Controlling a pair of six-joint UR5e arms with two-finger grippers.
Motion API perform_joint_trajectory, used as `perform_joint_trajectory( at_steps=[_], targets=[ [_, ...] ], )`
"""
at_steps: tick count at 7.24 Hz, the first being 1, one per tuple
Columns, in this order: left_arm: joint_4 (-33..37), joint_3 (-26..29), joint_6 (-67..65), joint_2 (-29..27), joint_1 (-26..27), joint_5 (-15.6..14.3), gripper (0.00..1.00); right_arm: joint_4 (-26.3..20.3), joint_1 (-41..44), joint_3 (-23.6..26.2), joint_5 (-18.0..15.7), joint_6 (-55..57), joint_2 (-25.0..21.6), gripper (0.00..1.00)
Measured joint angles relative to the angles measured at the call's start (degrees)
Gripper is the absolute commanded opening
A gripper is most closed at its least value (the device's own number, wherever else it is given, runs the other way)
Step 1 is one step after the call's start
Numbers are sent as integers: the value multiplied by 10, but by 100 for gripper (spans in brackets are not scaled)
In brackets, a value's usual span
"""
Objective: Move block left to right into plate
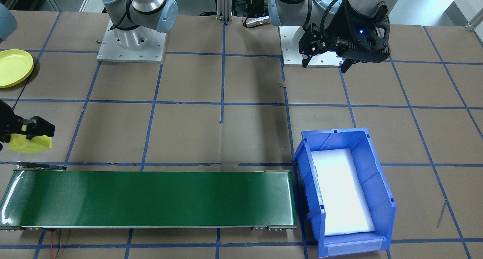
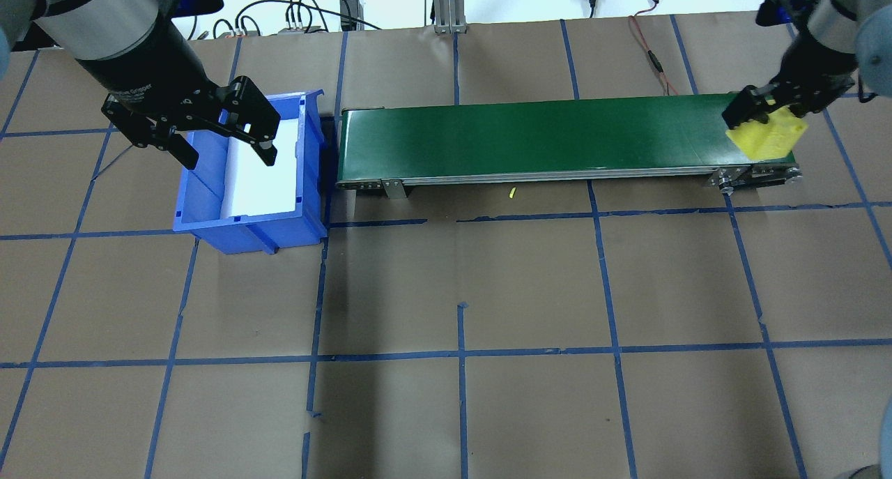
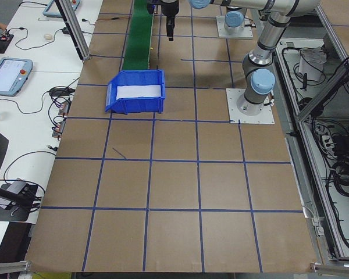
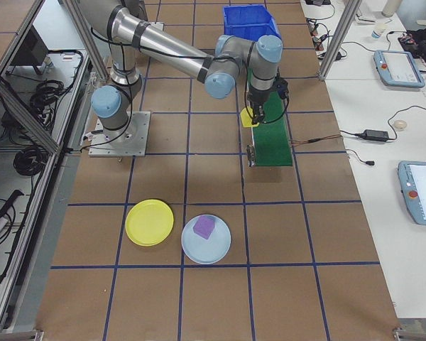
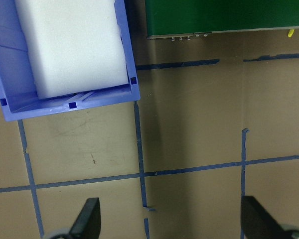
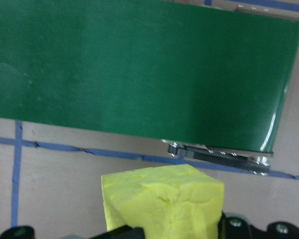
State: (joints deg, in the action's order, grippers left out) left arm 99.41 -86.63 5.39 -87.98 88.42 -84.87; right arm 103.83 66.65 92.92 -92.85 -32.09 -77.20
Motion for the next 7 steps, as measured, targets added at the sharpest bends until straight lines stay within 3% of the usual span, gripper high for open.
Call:
perform_joint_trajectory(
  at_steps=[2,7],
  targets=[
    [0,0,0,0,0,0,100,-34,-110,36,-32,-93,-15,23],
    [0,-1,0,0,0,0,100,-33,-463,133,-98,-376,-22,28]
  ],
)
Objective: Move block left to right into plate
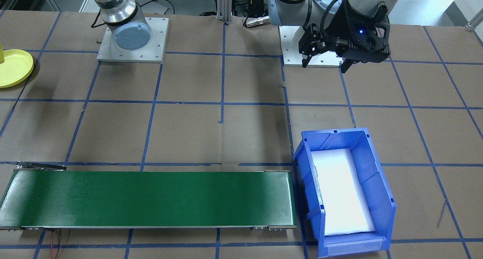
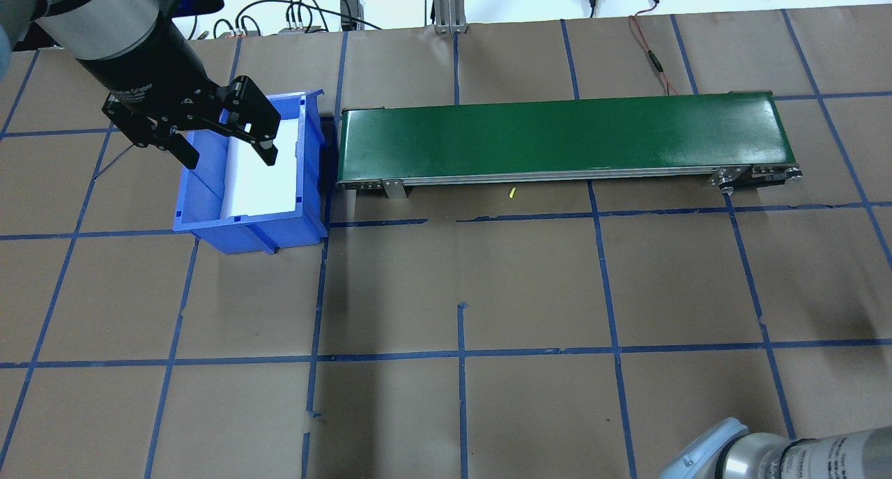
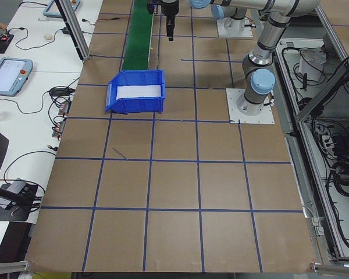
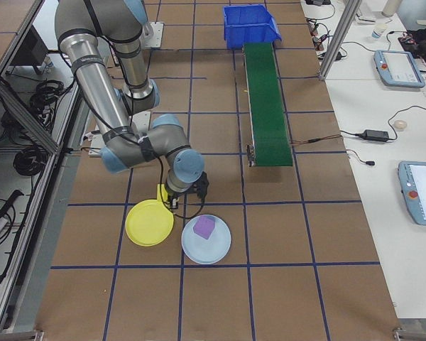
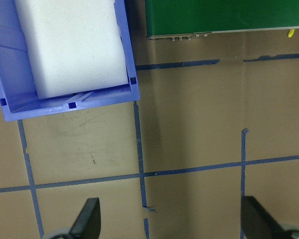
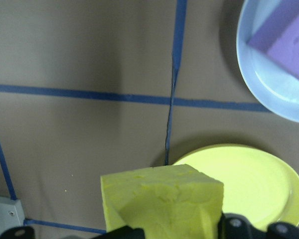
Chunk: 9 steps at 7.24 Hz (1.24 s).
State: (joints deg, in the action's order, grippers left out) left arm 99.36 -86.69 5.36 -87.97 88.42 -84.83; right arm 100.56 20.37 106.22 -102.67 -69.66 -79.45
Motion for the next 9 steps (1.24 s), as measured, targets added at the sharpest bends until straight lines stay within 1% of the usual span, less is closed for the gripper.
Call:
perform_joint_trajectory(
  at_steps=[1,2,4,5,6,8,9],
  targets=[
    [0,-1,0,0,0,0,100,3,-41,12,-4,-28,0,34],
    [0,-1,0,0,0,0,100,11,-62,23,-4,-43,1,35],
    [0,-1,0,0,0,0,100,53,-73,41,0,-50,8,35],
    [0,-2,0,0,0,0,100,78,-74,46,2,-51,14,48],
    [0,-2,0,0,0,0,100,98,-74,48,7,-53,24,99],
    [0,-2,0,0,1,-3,100,115,-74,48,42,-57,42,100],
    [0,-2,0,0,1,-3,100,117,-71,45,52,-54,42,100]
  ],
)
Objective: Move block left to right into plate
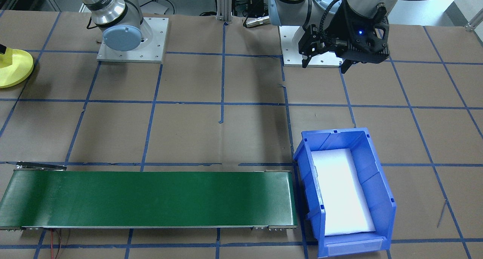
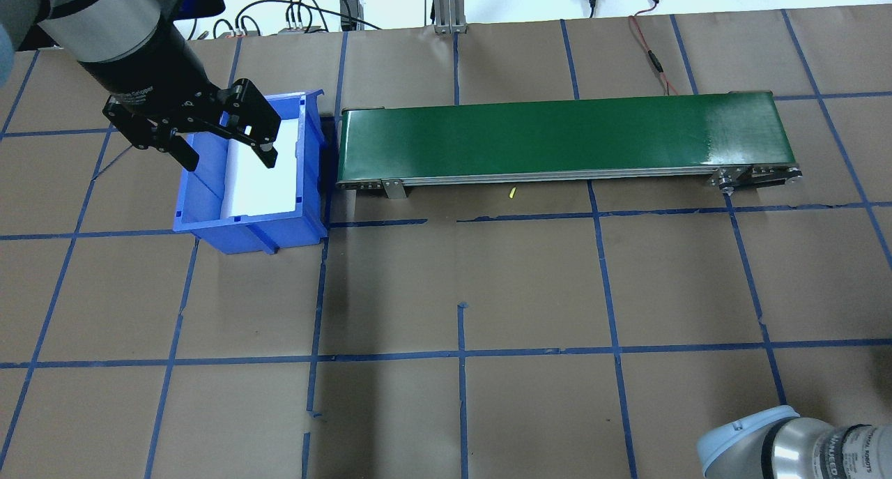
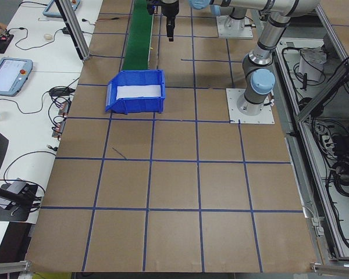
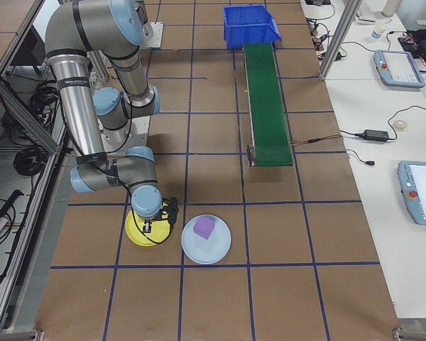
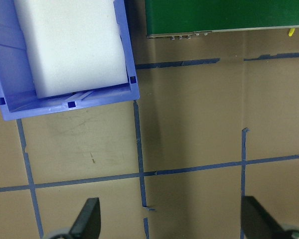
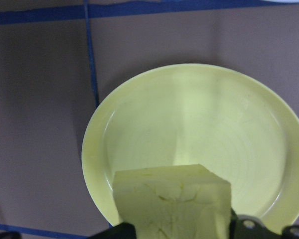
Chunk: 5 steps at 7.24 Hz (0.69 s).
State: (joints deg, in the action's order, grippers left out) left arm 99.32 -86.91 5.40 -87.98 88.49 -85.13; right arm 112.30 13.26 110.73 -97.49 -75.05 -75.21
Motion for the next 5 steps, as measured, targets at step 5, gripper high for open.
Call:
perform_joint_trajectory(
  at_steps=[5],
  targets=[
    [0,0,0,0,0,1,100,-8,121,-21,9,71,-65,99]
  ],
)
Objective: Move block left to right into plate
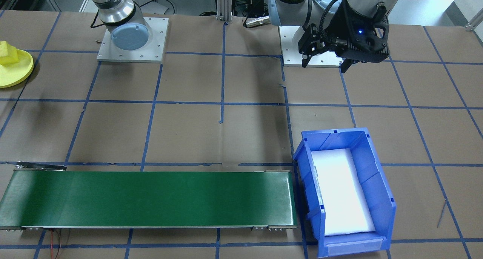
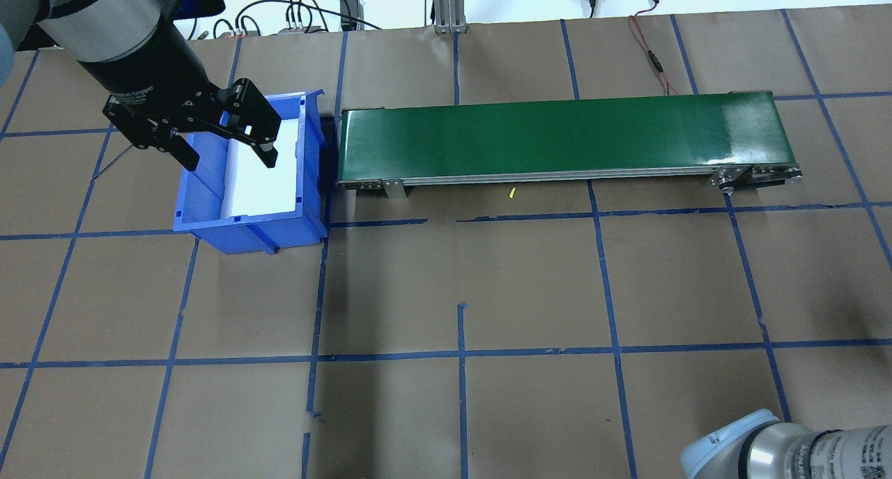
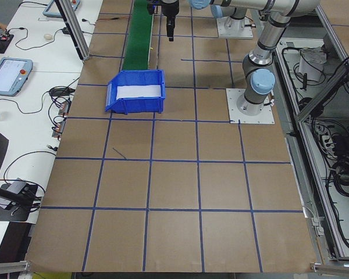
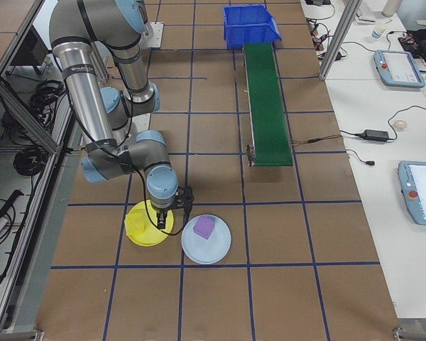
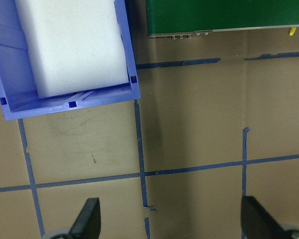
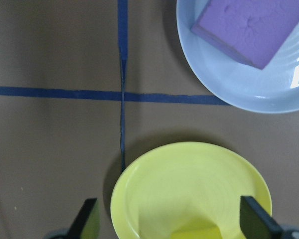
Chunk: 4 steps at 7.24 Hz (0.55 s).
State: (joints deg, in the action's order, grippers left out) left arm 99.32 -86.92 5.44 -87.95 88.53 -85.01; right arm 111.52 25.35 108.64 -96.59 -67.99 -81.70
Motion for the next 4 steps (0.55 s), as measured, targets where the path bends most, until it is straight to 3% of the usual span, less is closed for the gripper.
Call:
perform_joint_trajectory(
  at_steps=[4],
  targets=[
    [0,0,0,0,0,-1,100,-102,275,-87,10,256,-33,99]
  ],
)
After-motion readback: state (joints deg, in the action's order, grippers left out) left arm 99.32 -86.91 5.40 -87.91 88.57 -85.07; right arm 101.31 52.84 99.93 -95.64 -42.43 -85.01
